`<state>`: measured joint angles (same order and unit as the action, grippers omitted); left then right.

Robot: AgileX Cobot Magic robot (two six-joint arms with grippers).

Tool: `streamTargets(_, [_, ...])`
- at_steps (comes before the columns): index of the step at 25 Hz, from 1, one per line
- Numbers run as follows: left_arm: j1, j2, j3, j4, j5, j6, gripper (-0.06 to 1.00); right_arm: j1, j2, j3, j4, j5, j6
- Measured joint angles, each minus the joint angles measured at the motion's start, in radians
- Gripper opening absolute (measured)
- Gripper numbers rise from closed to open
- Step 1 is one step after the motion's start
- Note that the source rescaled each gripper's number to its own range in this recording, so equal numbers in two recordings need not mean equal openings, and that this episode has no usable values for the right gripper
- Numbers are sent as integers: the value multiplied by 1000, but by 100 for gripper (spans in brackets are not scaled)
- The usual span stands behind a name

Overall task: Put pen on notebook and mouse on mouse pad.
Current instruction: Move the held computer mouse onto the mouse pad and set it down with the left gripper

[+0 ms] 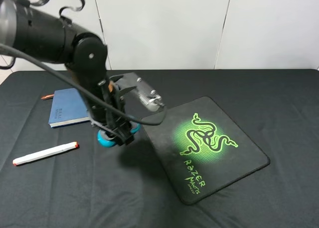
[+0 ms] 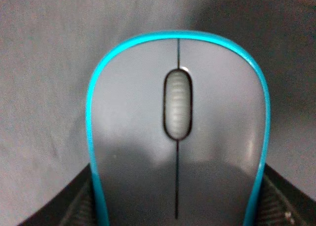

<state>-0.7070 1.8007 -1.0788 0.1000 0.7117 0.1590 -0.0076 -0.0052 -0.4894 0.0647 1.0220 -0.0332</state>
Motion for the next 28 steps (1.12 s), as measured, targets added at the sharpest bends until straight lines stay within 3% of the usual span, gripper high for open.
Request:
streamTargets(6, [-94,81,-159,66,46,-38,47,0,0,0,0,0,0])
streamTargets(11, [-146,203,-332,77,103,-67,47,0,0,0,0,0,0])
streamTargets(18, [-204,351,-527,56,120,-72,47,0,0,0,0,0,0])
streamTargets(28, [-213,519,-696,-65,120,-74,47,0,0,0,0,0,0])
